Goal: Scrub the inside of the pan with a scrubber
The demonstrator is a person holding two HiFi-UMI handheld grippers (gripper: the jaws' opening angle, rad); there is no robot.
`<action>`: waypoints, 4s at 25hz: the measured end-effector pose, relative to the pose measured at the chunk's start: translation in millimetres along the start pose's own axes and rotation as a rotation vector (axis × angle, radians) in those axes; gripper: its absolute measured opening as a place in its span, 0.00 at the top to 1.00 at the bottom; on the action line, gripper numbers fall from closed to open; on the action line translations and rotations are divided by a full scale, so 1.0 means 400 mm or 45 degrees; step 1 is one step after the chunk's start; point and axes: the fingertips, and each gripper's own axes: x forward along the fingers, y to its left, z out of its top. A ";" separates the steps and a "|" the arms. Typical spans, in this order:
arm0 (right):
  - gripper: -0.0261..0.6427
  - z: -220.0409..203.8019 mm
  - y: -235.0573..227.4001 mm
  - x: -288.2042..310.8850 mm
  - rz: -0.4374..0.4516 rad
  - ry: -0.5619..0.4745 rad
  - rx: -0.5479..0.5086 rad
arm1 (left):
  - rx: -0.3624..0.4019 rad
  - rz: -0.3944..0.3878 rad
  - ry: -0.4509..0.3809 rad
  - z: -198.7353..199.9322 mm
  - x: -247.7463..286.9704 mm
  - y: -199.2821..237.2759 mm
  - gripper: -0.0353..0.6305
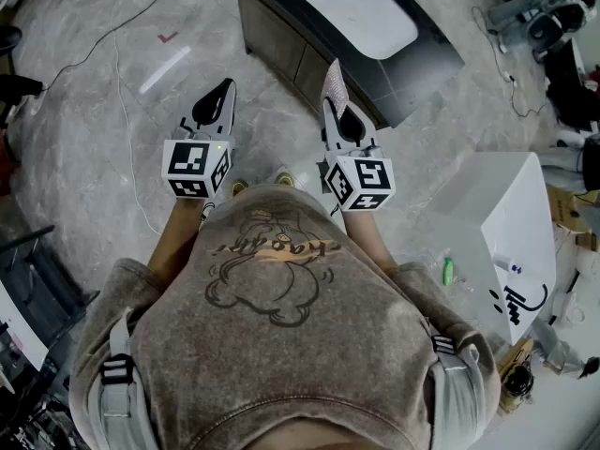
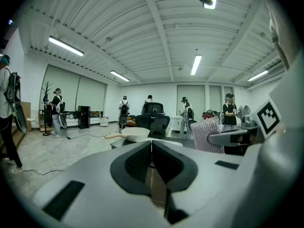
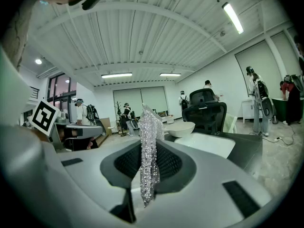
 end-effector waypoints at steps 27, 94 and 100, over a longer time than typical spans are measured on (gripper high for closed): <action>0.84 -0.064 -0.175 0.093 0.215 0.054 0.038 | -0.027 0.113 -0.010 -0.027 0.194 -0.025 0.92; 0.84 0.227 -0.515 1.127 -0.009 0.077 0.060 | 0.360 -0.528 0.745 -0.086 1.288 0.557 0.52; 0.84 0.246 -0.572 1.122 0.062 0.118 -0.010 | 0.449 -0.537 0.890 -0.160 1.302 0.576 0.52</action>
